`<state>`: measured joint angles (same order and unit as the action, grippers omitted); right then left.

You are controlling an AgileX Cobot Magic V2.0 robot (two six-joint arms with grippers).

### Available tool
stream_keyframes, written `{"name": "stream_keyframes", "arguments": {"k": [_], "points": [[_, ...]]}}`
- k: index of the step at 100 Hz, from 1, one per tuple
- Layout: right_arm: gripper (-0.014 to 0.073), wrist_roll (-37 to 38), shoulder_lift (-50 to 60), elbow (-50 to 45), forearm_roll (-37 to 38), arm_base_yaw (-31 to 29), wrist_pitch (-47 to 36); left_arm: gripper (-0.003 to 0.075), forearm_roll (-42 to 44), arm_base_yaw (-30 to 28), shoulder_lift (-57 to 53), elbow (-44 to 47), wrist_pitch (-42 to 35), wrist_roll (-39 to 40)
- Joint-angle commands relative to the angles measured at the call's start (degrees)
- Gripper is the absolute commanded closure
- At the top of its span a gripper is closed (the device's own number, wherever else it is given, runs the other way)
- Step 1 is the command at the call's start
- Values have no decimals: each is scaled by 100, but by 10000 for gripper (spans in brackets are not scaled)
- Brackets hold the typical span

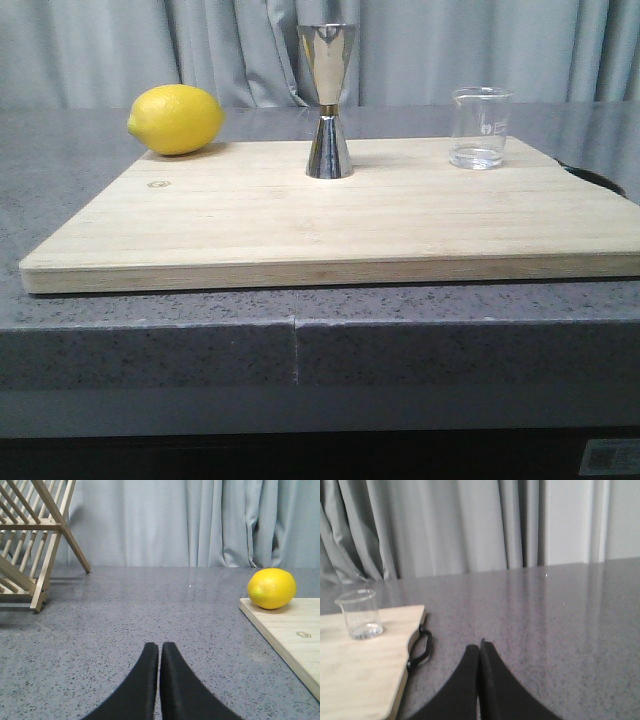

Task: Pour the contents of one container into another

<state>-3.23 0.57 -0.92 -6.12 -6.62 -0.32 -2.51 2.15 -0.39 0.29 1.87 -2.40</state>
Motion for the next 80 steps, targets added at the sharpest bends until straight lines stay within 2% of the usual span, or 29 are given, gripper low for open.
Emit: {"name": "stream_keyframes", "arguments": {"k": [1, 22, 34, 44, 55, 80], "points": [[665, -183, 114, -31, -54, -21, -64, 739, -59, -5, -122, 160, -458, 29], [665, -183, 114, -31, -54, 39, -138, 739, -59, -5, -122, 160, -458, 29], [665, -191, 114, -31, 3, 351, 124, 739, -59, -5, -122, 160, -458, 29], [666, -191, 114, -31, 112, 587, -12, 739, -59, -5, -122, 160, -458, 29], [665, -213, 114, -31, 202, 574, -213, 739, -59, -5, -122, 160, -458, 29], [665, -213, 114, -31, 202, 574, -86, 739, -59, -5, -122, 160, -458, 29]]}}
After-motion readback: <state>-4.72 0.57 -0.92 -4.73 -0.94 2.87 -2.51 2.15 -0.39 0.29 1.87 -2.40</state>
